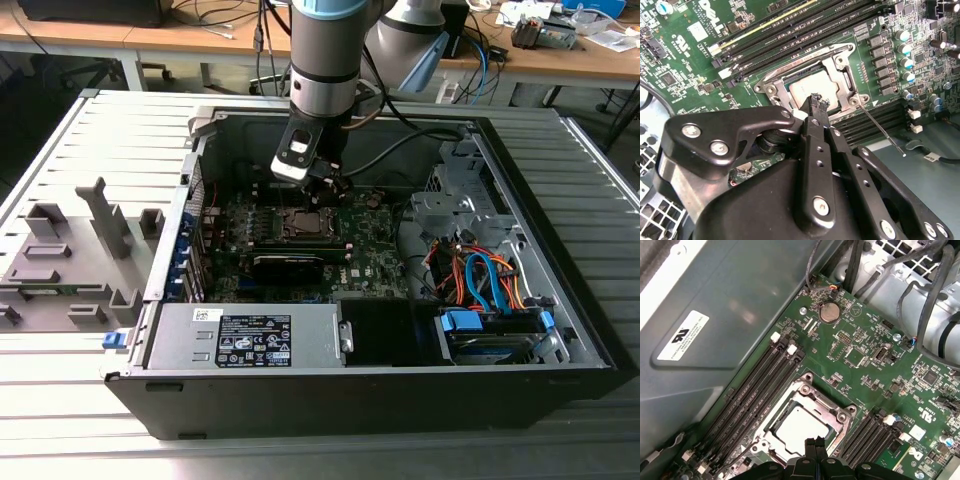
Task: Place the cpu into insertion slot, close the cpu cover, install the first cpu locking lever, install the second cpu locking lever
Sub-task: 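Install the first cpu locking lever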
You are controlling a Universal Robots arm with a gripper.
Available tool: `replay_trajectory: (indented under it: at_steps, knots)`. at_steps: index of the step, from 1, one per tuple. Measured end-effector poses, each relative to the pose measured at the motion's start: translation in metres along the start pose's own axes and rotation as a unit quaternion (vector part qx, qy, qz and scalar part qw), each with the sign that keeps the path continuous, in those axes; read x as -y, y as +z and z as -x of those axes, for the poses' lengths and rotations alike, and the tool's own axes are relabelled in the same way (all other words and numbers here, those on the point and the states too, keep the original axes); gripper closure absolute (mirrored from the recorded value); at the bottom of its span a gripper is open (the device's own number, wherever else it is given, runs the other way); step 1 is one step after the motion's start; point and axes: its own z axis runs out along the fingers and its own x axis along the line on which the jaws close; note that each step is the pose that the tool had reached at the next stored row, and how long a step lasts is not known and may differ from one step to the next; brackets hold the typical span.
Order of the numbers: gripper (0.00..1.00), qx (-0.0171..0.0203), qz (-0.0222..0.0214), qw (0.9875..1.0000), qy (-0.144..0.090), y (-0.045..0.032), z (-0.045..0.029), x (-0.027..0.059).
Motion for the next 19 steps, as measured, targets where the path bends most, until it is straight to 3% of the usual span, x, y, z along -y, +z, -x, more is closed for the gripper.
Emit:
replay_trajectory:
  at_steps: [19]
  knots:
    - [0.89,-0.0001,-0.0005,0.9998,-0.02,0.0,0.0,0.0]
